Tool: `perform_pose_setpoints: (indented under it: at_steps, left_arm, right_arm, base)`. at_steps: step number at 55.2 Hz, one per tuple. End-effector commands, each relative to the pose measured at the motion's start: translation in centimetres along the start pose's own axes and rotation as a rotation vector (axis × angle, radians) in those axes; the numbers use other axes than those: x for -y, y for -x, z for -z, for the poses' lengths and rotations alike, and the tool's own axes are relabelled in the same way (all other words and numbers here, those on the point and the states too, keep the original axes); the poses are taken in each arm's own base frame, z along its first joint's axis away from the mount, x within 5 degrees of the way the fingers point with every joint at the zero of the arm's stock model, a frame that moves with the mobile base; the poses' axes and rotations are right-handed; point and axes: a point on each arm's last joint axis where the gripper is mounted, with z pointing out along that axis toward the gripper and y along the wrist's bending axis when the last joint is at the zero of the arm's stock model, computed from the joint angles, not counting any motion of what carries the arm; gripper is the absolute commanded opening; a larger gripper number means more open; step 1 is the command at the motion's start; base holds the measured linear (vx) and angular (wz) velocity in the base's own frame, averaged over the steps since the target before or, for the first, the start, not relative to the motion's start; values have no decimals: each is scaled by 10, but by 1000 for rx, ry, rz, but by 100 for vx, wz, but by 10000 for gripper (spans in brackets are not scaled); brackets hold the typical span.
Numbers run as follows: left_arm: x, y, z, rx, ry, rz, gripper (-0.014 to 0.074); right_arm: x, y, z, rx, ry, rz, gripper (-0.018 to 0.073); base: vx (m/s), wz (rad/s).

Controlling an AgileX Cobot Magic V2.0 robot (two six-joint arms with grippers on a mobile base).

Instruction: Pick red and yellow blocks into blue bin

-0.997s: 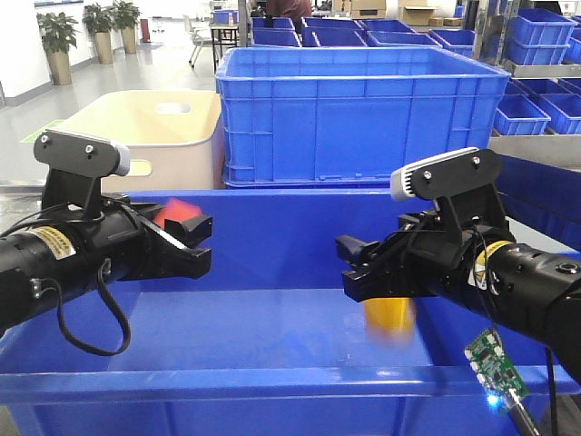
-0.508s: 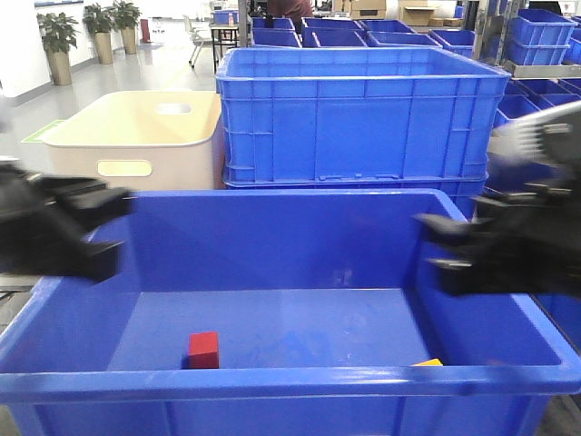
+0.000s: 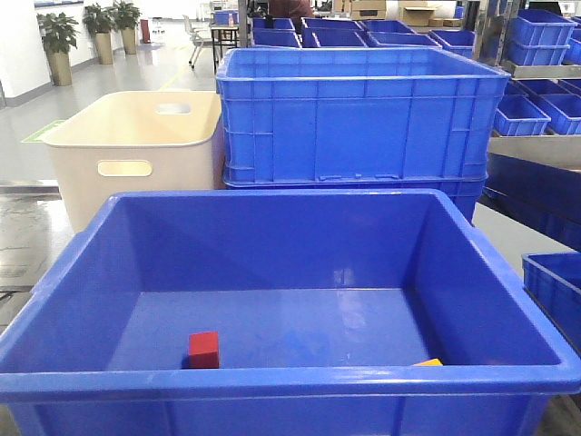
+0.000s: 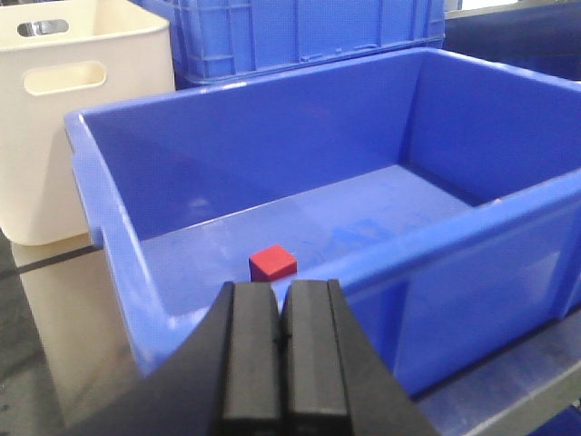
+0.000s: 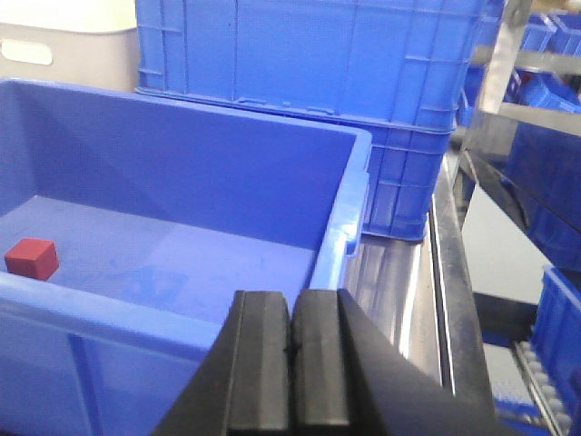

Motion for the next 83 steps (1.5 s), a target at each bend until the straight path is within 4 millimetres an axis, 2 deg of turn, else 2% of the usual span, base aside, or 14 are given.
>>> perform_pose_setpoints:
  at_steps: [1, 8, 34, 44, 51, 66, 69, 83]
  left_arm:
    - [0, 9, 11, 170, 5, 13, -1]
    - [0, 10, 18, 193, 5, 13, -1]
    - [0, 10, 18, 195, 5, 13, 0]
    - [-3, -6, 15, 226, 42, 11, 0]
    - [-9, -35, 18, 326, 164, 12, 1]
    - [-20, -139, 10, 344, 419, 11, 0]
    - [-20, -145, 11, 319, 433, 14, 0]
    - [-20, -149, 10, 253, 428, 14, 2]
  right_arm:
    - [1, 8, 8, 144, -13, 18, -10]
    - [1, 7, 14, 155, -15, 17, -11]
    - [1, 7, 14, 155, -15, 16, -11]
    - [1, 7, 15, 157, -15, 16, -11]
    - [1, 7, 15, 157, -15, 16, -11]
    - [1, 7, 15, 157, -15, 16, -11]
    - [1, 7, 15, 157, -15, 16, -11]
    - [1, 7, 14, 156, -15, 16, -11]
  base:
    - [0, 0]
    - [0, 0]
    - [0, 0]
    - [0, 0]
    - [0, 0]
    - [0, 0]
    - [0, 0]
    - [0, 0]
